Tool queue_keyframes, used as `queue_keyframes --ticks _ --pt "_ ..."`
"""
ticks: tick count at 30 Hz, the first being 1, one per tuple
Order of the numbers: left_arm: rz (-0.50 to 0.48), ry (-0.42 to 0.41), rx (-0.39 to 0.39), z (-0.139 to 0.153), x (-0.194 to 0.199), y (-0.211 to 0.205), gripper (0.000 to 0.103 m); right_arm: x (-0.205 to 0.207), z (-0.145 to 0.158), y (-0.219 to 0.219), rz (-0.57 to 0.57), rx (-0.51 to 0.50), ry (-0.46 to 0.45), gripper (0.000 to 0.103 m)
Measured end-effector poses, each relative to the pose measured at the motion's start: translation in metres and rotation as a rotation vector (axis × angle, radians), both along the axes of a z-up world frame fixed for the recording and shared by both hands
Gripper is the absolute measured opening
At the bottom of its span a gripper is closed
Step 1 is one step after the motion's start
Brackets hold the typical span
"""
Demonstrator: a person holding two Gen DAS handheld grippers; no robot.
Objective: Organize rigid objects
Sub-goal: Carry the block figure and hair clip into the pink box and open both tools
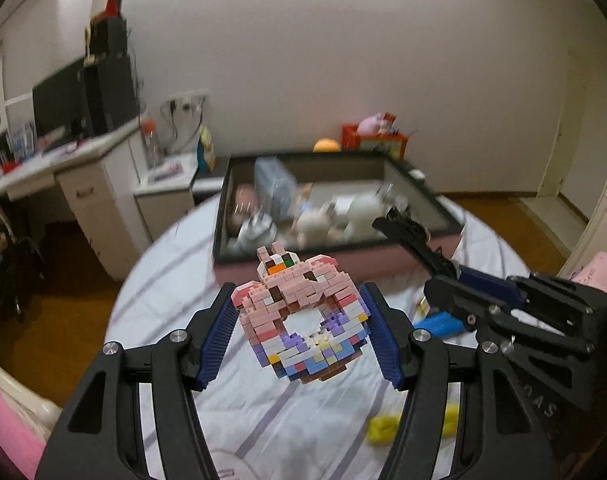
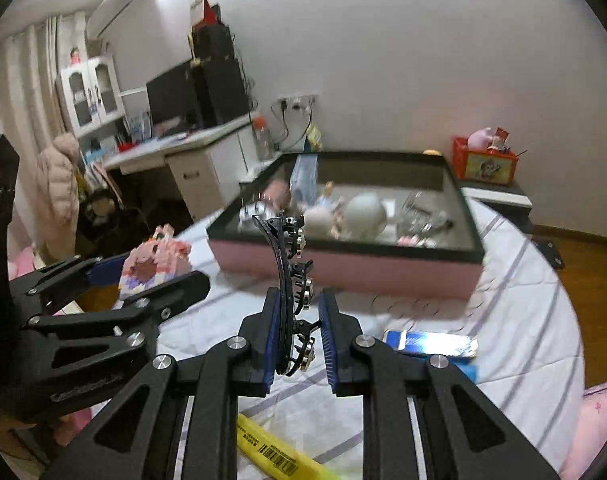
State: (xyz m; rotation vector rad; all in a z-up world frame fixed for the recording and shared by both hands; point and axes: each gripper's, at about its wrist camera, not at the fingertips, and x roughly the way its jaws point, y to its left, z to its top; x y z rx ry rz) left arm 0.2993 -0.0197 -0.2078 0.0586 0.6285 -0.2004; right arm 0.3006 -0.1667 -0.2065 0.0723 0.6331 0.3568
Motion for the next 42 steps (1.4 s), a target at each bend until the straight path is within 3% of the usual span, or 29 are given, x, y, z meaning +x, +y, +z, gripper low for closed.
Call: queue_keyframes --ticks 7,19,26,33,37,39,42 --pt "-0.035 -0.077 0.023 0.028 0.003 -0.021 0.063 -0.002 0.027 -0.022 -0.04 0.03 -0.062 0.019" --pt "-0.058 -0.082 0.089 0.034 0.047 -0.035 0.063 0.031 0.039 -0.043 -0.061 0.025 -0.083 0.019" --pt "-0.056 0.001 0.121 0.023 0.125 -0.037 0.063 0.091 0.03 -0.05 -0.081 -0.029 -0.031 0.019" --pt "-0.056 0.16 0.168 -0.019 0.2 -0.042 0.063 0.168 -0.003 -0.052 -0.105 -0.116 0.104 0.019" --pt "-0.073 0.194 0.215 -0.036 0.219 -0.056 0.064 0.199 -0.021 -0.045 -0.08 -0.152 0.192 0.02" --pt "-0.068 0.189 0.248 -0.037 0.224 -0.062 0.064 0.202 -0.021 -0.043 -0.079 -0.171 0.185 0.02" --pt "-0.074 0.189 0.231 -0.033 0.227 -0.063 0.067 0.206 -0.019 -0.043 -0.072 -0.169 0.194 0.02"
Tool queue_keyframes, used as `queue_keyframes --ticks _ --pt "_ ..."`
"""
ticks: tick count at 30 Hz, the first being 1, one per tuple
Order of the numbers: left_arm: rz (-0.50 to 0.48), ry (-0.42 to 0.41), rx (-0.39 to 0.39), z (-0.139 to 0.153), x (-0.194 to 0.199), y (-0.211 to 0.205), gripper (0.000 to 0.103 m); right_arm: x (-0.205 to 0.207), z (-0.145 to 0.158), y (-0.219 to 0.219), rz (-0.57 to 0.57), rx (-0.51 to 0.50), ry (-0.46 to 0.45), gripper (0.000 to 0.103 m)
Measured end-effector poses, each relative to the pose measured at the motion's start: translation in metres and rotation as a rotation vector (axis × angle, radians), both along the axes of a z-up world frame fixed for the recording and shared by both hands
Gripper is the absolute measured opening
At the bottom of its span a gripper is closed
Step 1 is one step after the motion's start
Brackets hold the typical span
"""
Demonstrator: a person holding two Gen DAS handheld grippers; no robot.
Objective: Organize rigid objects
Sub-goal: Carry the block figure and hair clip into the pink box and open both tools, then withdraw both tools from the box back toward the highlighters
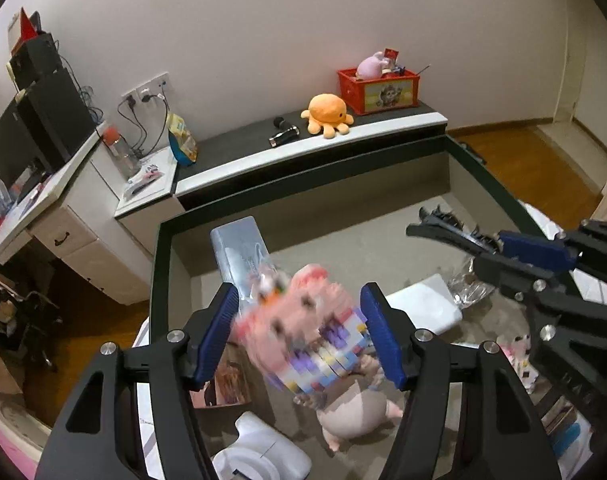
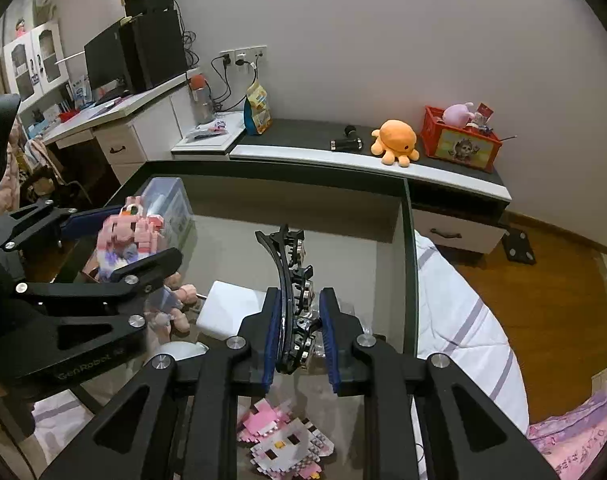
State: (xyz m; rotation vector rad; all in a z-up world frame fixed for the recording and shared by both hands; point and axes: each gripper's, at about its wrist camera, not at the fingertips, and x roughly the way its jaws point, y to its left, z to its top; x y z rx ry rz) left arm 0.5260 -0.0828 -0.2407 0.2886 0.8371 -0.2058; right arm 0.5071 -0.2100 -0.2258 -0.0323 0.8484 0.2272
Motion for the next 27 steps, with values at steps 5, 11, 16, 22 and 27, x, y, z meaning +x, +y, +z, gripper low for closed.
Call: queue_keyframes --ticks 5,11,16,22,27 --pt "0.019 -0.037 0.002 0.009 -0.003 0.004 0.08 -0.004 0.004 0.0 -0.002 0.009 -0.033 0.053" --pt "0.022 -0.116 -0.075 0.042 -0.038 0.022 0.095 -0.034 0.03 -0.004 -0.013 0.022 -0.125 0.082" --pt "-0.005 -0.241 -0.119 0.079 -0.099 0.033 0.103 -0.077 0.061 -0.003 -0.013 0.008 -0.217 0.088" --pt "-0.031 -0.35 -0.129 0.102 -0.179 0.041 0.103 -0.147 0.088 -0.008 -0.037 0.023 -0.321 0.092" --pt "-0.012 -0.401 -0.161 0.105 -0.232 0.052 0.103 -0.206 0.097 -0.014 -0.059 0.043 -0.395 0.092"
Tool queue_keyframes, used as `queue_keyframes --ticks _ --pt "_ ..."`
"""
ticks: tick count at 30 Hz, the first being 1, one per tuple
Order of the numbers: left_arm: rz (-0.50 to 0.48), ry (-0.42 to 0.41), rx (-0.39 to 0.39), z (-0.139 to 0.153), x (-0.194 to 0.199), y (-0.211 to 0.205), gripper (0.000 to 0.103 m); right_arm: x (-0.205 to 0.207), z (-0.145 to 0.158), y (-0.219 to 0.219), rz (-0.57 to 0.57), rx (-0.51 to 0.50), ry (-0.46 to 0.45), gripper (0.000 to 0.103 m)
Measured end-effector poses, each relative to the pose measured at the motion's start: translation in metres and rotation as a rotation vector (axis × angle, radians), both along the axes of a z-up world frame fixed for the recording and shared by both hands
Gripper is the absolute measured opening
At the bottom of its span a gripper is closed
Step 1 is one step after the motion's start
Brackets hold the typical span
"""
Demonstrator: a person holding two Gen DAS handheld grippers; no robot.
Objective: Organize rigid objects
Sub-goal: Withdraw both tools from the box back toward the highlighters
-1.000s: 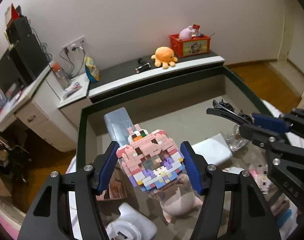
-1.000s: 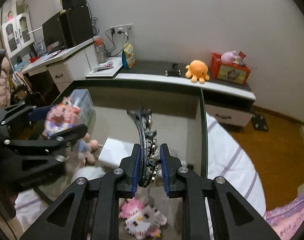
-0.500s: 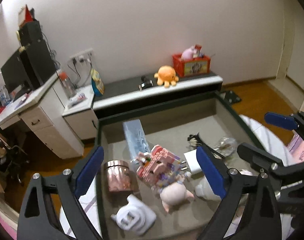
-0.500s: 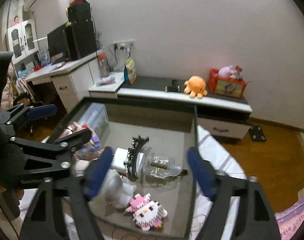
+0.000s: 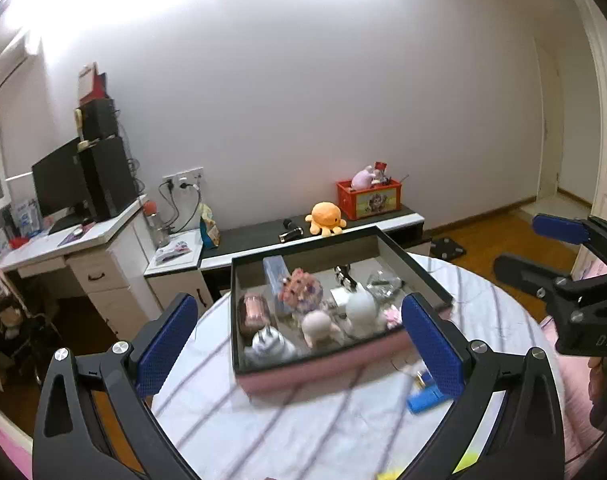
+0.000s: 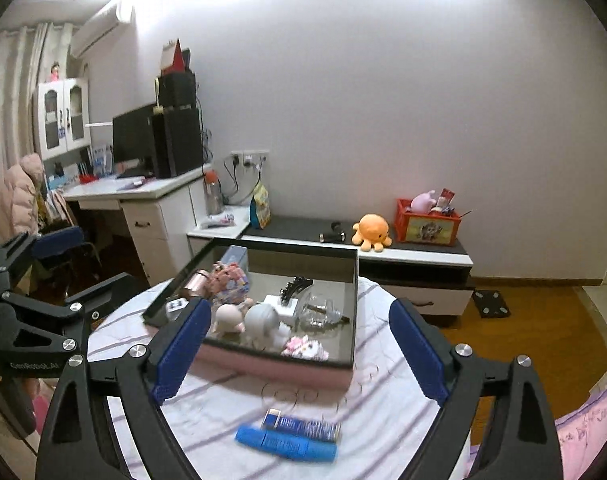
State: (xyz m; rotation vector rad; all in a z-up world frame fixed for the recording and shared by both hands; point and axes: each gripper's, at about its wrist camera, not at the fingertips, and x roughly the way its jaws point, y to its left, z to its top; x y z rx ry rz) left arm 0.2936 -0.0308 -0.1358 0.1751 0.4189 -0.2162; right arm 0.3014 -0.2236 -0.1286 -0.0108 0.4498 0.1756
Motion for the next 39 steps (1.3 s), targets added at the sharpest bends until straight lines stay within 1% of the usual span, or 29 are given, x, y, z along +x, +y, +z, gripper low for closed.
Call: queue_keyframes --ticks 3,6,7,8,9,11,12,15,22,26,28,30,31,33,34,35,39 --pt "0.03 -0.025 -0.009 -0.006 -0.032 0.004 0.103 -0.035 0.0 -0.001 -0.021 -0.004 -0.048 0.092" --pt "0.059 -0.032 -0.027 -0.011 -0.059 0.007 0.103 -0.067 -0.001 0.0 -0.048 -0.015 -0.094 0.092" --pt "0.072 -0.033 -0.041 -0.012 -0.068 0.008 0.103 -0.077 -0.002 0.0 -0.056 -0.017 -0.108 0.095" --pt "0.082 -0.036 -0.055 -0.014 -0.076 0.009 0.103 -0.086 -0.003 0.002 -0.063 -0.022 -0.116 0.101" --pt "0.087 -0.037 -0.065 -0.016 -0.084 0.009 0.103 -0.095 -0.005 0.003 -0.066 -0.024 -0.123 0.103" --pt "0.098 -0.038 -0.068 -0.019 -0.095 0.008 0.103 -0.107 -0.008 0.004 -0.071 -0.024 -0.132 0.103" --pt "0.105 -0.038 -0.065 -0.021 -0.098 0.007 0.103 -0.112 -0.009 0.004 -0.071 -0.021 -0.139 0.103" --pt "0.105 -0.034 -0.056 -0.027 -0.106 0.005 0.103 -0.117 -0.016 0.003 -0.063 -0.005 -0.112 0.103" --pt "0.064 0.037 -0.06 -0.046 -0.098 -0.001 0.103 -0.118 -0.031 -0.002 -0.062 0.003 -0.067 0.103" --pt "-0.013 0.126 -0.026 -0.073 -0.085 -0.015 0.103 -0.113 -0.045 -0.014 -0.083 0.017 -0.028 0.103" --pt "-0.093 0.178 0.013 -0.093 -0.079 -0.024 0.103 -0.108 -0.054 -0.021 -0.093 0.022 0.001 0.103" --pt "-0.172 0.236 0.073 -0.114 -0.072 -0.035 0.103 -0.103 -0.064 -0.028 -0.104 0.032 0.033 0.103" --pt "-0.179 0.262 0.112 -0.124 -0.069 -0.04 0.103 -0.099 -0.071 -0.033 -0.109 0.042 0.056 0.103" --pt "-0.18 0.284 0.209 -0.141 -0.065 -0.05 0.103 -0.095 -0.08 -0.038 -0.114 0.056 0.084 0.103" --pt "-0.183 0.29 0.233 -0.147 -0.063 -0.052 0.103 -0.092 -0.085 -0.041 -0.117 0.062 0.099 0.103" --pt "-0.189 0.299 0.244 -0.151 -0.062 -0.054 0.103 -0.089 -0.088 -0.042 -0.118 0.065 0.107 0.103" --pt "-0.213 0.336 0.211 -0.16 -0.05 -0.06 0.103 -0.079 -0.101 -0.045 -0.119 0.069 0.148 0.103"
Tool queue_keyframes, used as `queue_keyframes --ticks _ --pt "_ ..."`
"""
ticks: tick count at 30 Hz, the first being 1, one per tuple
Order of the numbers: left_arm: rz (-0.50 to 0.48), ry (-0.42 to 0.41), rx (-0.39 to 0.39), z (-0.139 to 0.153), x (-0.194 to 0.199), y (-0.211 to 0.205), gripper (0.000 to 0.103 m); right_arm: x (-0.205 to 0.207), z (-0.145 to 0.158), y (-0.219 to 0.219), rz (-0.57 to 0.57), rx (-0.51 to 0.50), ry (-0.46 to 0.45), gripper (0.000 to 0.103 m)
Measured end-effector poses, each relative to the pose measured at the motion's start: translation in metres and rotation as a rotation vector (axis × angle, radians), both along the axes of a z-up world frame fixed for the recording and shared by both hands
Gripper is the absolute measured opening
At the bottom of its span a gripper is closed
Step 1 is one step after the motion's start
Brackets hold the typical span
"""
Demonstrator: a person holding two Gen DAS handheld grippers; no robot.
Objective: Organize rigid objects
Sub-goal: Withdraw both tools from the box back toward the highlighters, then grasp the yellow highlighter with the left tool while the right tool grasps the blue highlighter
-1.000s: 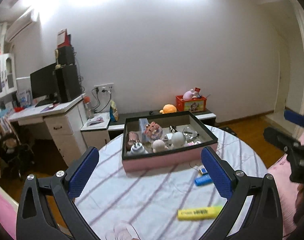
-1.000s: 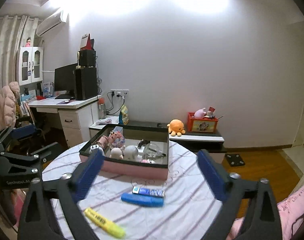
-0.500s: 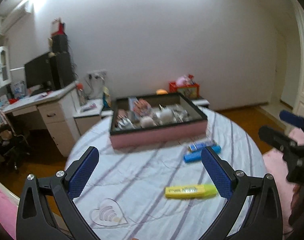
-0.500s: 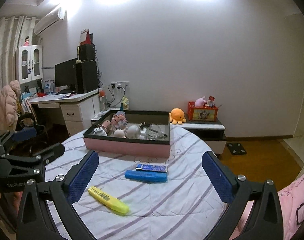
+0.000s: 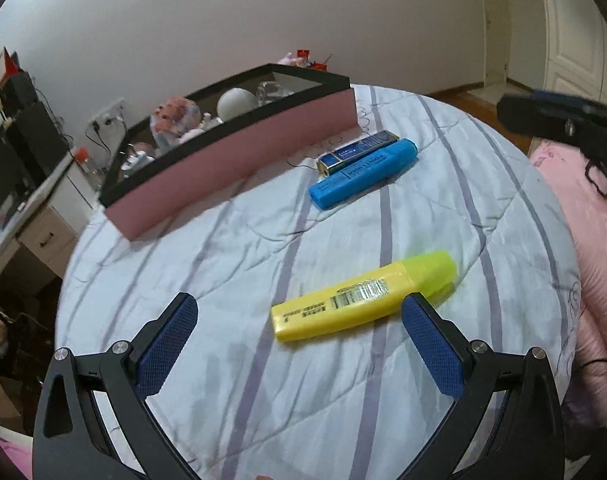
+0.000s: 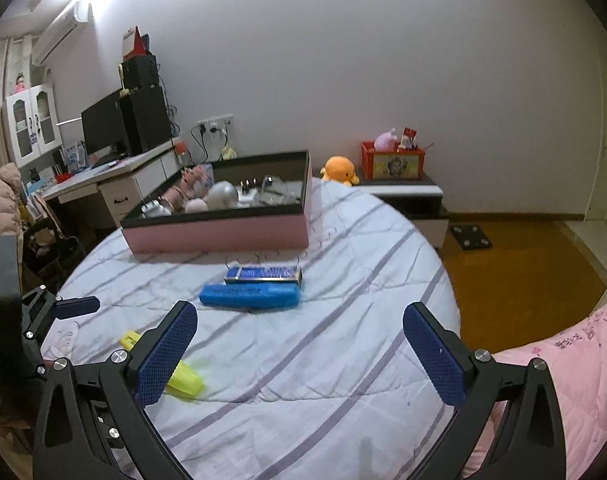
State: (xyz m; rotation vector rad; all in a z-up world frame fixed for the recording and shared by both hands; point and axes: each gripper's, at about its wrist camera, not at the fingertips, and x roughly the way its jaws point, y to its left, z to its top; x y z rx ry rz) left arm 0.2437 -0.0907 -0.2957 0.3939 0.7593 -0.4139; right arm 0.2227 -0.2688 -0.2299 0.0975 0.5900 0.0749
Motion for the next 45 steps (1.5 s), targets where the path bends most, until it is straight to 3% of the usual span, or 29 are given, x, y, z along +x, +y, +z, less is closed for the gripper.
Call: queue_keyframes --ticks 7,11,13,15,18,24,33,38,43,44,45 --pt "0.032 0.053 -0.02 -0.011 0.019 -0.008 0.102 0.01 -0.016 0.002 0.006 -0.002 0.052 0.103" --pt "0.093 0.09 -0.086 -0.01 0.029 -0.002 0.07 0.012 -0.021 0.002 0.004 -0.001 0.073 0.103" --pt "0.115 0.112 -0.111 -0.01 0.033 0.002 0.066 0.013 -0.023 0.003 0.004 -0.003 0.079 0.103" --pt "0.152 0.101 -0.116 -0.009 0.035 0.005 0.044 0.014 -0.024 0.004 0.009 -0.004 0.085 0.103" --pt "0.218 0.107 -0.143 -0.008 0.04 0.013 0.04 0.016 -0.025 0.008 0.015 -0.008 0.089 0.103" --pt "0.256 0.093 -0.127 -0.009 0.037 0.023 0.027 0.022 -0.028 0.016 0.026 -0.012 0.107 0.103" --pt "0.352 0.075 -0.119 -0.006 0.039 0.054 0.028 0.053 -0.036 0.029 0.053 -0.069 0.16 0.103" --pt "0.353 0.081 -0.137 -0.007 0.043 0.06 0.028 0.085 -0.046 0.031 0.104 -0.086 0.214 0.103" --pt "0.344 0.086 -0.15 -0.007 0.047 0.06 0.036 0.102 -0.054 0.036 0.205 -0.048 0.265 0.103" --pt "0.34 0.089 -0.154 -0.007 0.048 0.059 0.042 0.098 -0.052 0.038 0.216 -0.049 0.256 0.101" --pt "0.332 0.09 -0.161 -0.007 0.048 0.059 0.048 0.094 -0.051 0.041 0.24 -0.041 0.253 0.092"
